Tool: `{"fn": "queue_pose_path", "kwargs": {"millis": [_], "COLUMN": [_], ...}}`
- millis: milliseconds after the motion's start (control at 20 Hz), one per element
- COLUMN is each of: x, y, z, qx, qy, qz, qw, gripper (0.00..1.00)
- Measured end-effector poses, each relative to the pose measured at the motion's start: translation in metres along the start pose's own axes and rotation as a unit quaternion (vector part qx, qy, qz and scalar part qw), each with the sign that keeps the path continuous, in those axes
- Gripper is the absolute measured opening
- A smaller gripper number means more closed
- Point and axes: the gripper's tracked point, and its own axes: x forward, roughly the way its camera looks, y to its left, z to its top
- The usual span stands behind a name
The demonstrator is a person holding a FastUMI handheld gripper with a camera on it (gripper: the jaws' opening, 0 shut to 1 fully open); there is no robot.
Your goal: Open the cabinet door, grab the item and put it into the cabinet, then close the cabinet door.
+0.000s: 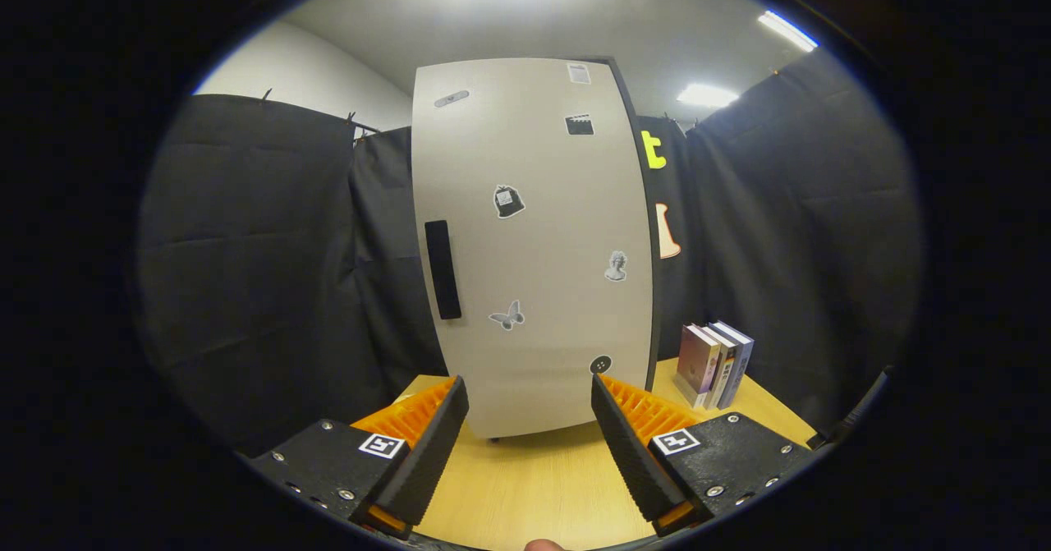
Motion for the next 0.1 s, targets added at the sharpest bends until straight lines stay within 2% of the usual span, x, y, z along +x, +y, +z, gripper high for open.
{"fn": "queue_pose_path", "kwargs": {"millis": [100], "x": [-0.0013], "y": [0.0014], "z": [-0.0006], "qx": [0.001], "qy": [0.001], "qz": [0.0], "qw": [1.0], "gripper": [0.94]}}
